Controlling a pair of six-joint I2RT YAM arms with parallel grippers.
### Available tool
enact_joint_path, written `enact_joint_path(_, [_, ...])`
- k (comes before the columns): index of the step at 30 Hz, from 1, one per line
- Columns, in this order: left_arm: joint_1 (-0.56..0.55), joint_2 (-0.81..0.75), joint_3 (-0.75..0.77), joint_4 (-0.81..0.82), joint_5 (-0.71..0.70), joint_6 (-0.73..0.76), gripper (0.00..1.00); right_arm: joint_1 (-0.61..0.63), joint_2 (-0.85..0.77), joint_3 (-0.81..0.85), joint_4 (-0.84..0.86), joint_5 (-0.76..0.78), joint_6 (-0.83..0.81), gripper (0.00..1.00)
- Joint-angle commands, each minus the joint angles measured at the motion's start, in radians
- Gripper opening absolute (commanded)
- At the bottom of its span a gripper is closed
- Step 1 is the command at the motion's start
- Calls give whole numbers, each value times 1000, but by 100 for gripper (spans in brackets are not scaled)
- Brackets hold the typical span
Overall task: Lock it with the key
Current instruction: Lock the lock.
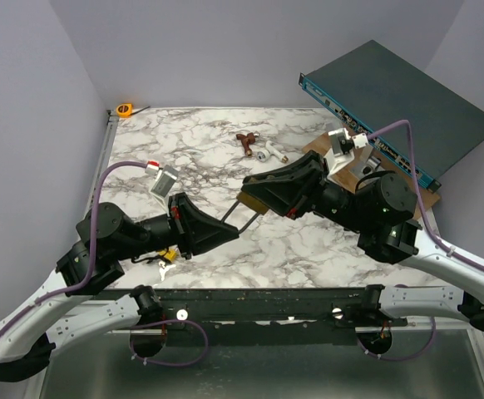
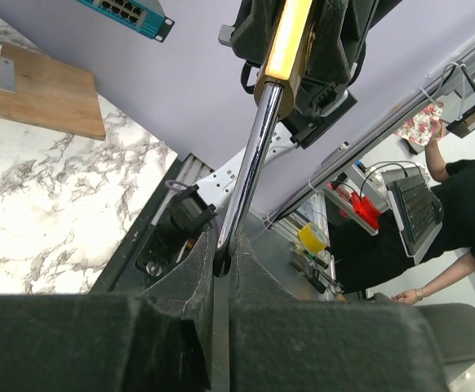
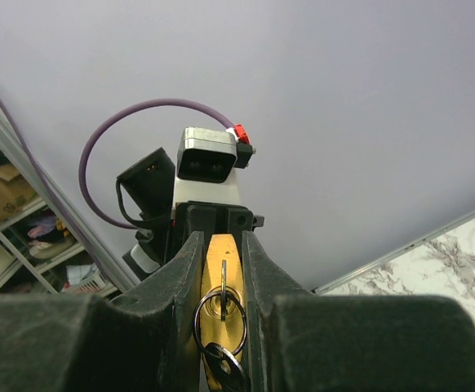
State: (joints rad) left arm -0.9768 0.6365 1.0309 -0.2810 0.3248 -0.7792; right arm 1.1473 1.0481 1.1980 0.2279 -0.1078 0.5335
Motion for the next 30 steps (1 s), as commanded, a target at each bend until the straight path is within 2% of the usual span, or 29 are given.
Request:
enact_joint_path(1, [10, 82, 66, 276, -89, -23, 0, 76, 115, -77, -189, -14, -3, 1])
enact_joint_path(23, [24, 156, 146, 374, -56, -45, 0, 122, 137, -123, -197, 14, 4, 1])
enact_joint_path(30, [24, 122, 109, 411, -75, -45, 0, 122, 103, -123, -214, 33, -7, 1])
